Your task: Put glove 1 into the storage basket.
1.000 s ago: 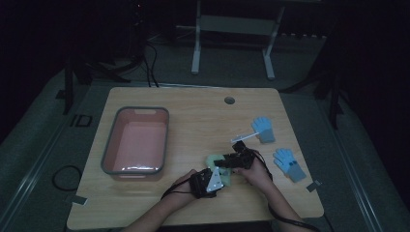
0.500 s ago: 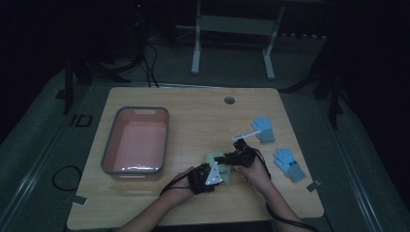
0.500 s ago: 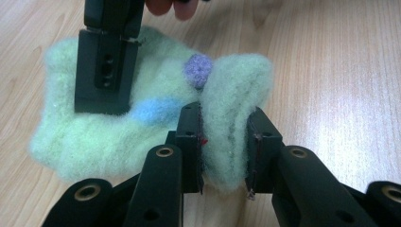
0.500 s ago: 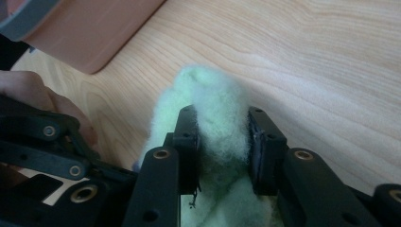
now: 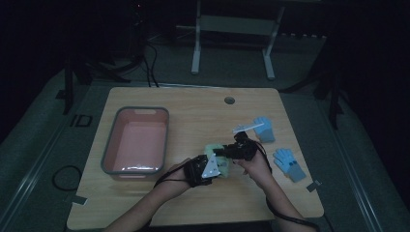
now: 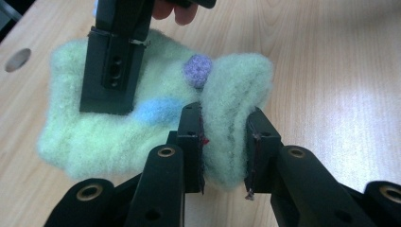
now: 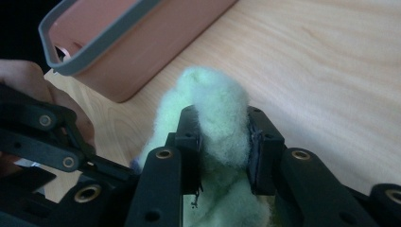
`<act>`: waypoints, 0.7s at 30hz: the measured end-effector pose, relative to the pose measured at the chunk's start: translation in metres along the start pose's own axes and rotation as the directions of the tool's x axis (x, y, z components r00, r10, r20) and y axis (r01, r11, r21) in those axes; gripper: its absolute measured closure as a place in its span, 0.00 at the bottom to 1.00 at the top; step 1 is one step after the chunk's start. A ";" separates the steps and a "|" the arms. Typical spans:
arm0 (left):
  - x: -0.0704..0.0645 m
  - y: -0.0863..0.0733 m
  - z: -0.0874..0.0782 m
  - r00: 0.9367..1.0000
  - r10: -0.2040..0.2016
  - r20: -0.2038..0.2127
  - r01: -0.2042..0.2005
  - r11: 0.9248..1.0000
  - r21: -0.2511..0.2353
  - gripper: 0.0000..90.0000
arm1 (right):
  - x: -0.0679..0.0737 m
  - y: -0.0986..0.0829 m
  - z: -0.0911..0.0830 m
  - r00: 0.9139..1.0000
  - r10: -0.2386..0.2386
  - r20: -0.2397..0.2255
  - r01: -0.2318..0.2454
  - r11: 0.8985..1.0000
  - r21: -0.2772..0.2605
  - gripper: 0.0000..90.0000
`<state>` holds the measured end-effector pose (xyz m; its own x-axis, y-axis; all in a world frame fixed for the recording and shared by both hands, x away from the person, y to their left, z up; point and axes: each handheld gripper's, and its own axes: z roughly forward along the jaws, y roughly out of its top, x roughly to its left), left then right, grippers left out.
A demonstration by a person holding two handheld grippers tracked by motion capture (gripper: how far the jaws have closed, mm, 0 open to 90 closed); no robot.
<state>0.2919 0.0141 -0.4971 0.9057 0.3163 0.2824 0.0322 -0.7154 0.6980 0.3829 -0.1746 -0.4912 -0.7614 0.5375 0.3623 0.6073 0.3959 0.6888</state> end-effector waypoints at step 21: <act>0.031 -0.002 -0.050 1.000 0.020 -0.011 -0.020 0.999 0.032 0.81 | 0.036 0.053 0.011 0.996 -0.085 -0.006 0.085 0.996 -0.014 0.79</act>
<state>0.2988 0.0566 -0.4562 0.9012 0.3087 0.3041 0.0275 -0.7410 0.6709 0.3905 -0.1259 -0.4489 -0.8117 0.4972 0.3063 0.5372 0.4297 0.7258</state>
